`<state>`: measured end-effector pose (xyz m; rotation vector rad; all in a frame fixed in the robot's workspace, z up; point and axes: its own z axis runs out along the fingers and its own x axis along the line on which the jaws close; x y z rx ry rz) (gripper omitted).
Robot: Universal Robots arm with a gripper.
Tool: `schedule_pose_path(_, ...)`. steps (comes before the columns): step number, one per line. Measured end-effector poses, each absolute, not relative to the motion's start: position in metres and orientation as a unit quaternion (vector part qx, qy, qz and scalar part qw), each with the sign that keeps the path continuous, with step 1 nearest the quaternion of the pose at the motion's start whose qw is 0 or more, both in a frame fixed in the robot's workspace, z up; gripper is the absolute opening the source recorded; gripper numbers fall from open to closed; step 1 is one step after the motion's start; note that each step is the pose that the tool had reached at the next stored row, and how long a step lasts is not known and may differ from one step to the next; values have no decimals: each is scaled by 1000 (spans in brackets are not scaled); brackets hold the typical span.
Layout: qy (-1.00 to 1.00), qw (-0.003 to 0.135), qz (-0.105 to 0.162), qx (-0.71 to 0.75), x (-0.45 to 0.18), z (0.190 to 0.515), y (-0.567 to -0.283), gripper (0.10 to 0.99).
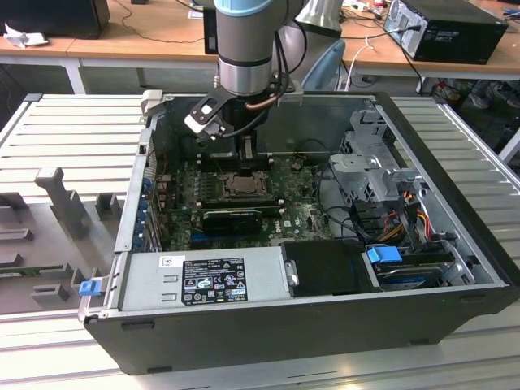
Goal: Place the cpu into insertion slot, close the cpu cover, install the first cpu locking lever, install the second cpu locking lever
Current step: 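Install the first cpu locking lever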
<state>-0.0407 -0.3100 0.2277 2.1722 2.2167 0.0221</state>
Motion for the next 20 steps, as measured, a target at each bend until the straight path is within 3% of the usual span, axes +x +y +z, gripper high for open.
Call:
schedule_pose_path(7,714,19,7,700,-41,241,-310,106)
schedule_pose_path(13,714,19,6,700,-41,278,-310,106)
schedule_pose_path(20,772,18,8,635,-41,278,-310,106)
